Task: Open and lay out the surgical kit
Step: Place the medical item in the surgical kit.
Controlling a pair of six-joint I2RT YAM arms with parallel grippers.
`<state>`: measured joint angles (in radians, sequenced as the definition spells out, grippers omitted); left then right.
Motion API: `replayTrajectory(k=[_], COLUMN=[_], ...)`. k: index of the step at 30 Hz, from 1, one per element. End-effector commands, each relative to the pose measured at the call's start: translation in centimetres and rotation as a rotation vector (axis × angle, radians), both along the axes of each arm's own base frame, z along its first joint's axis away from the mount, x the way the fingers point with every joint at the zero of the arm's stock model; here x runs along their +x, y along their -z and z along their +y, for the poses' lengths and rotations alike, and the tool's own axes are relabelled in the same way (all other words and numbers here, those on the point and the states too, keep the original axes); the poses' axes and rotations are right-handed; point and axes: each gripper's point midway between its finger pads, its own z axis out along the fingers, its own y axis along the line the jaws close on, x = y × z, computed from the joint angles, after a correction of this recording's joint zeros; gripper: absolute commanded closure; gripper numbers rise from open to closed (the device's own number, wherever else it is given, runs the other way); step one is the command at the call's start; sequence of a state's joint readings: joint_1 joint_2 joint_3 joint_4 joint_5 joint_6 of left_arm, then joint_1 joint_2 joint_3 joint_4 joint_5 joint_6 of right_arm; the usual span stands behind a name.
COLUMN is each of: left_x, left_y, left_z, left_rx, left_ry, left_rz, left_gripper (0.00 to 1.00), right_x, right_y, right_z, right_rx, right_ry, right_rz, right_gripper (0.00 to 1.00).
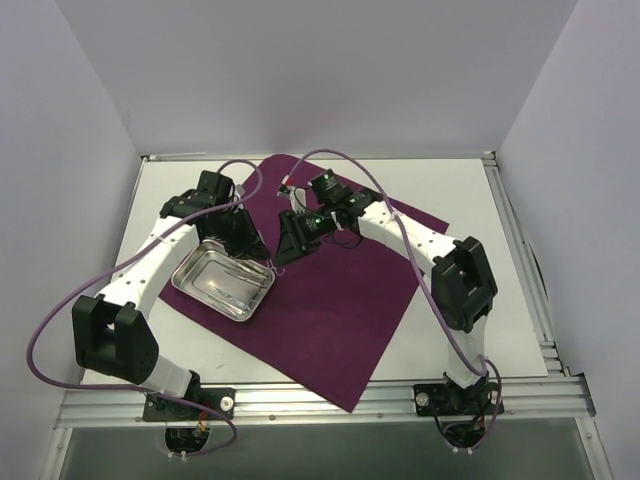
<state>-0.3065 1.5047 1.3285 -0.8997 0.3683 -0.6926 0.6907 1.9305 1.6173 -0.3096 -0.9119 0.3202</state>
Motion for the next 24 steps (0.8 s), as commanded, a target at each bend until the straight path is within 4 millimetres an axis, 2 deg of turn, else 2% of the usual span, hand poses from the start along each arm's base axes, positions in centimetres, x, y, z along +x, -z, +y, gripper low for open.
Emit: replayTrajectory(k=[1,11,13,16,17,18,19,21,22,24], left_x=[1.1,1.1,1.1,1.2,1.3,1.6,1.7,2.2,2.4,2.8], left_y=[-3.1,-3.2,-3.2,-3.2,-3.3,-3.4,-3.5,-4.2,-4.5,-5.5], left_z=[-1.1,-1.6,-1.7,-1.8,-1.8,-1.8,-1.7,-1.3,-1.2,-0.7], left_rx=[-0.057,-0.065,-0.067,-0.068,-0.071,-0.074,-0.072,-0.051,-0.045,-0.03], left_ry=[0.012,0.017,0.02,0.021,0.019,0.01,0.006,0.001,0.0,-0.003], left_rz=[-0.098,-0.097,-0.096,-0.094,-0.097,-0.101,-0.107,-0.147,-0.161,-0.204], left_gripper=[0.98,0.98,0.98,0.98,0.98,0.84,0.61,0.45,0.42,0.37], right_x=[-0.3,-0.6,-0.6,-0.6,-0.6,-0.6,-0.3,0.6,1.4,1.9], right_y=[0.6,1.9,2.1,2.2,2.2,2.2,2.1,2.7,2.9,3.2], right_z=[0.6,1.0,1.0,1.1,1.1,0.8,0.8,-0.3,-1.2,-2.3], right_rx=[-0.007,-0.021,-0.026,-0.024,-0.023,-0.008,0.001,-0.004,-0.002,0.009], right_ry=[-0.008,-0.023,-0.022,-0.025,-0.02,0.004,0.02,0.073,0.108,0.166], right_rz=[0.01,0.034,0.038,0.045,0.052,0.068,0.062,0.095,0.104,0.138], right_gripper=[0.63,0.71,0.76,1.0,1.0,1.0,1.0,1.0,1.0,1.0])
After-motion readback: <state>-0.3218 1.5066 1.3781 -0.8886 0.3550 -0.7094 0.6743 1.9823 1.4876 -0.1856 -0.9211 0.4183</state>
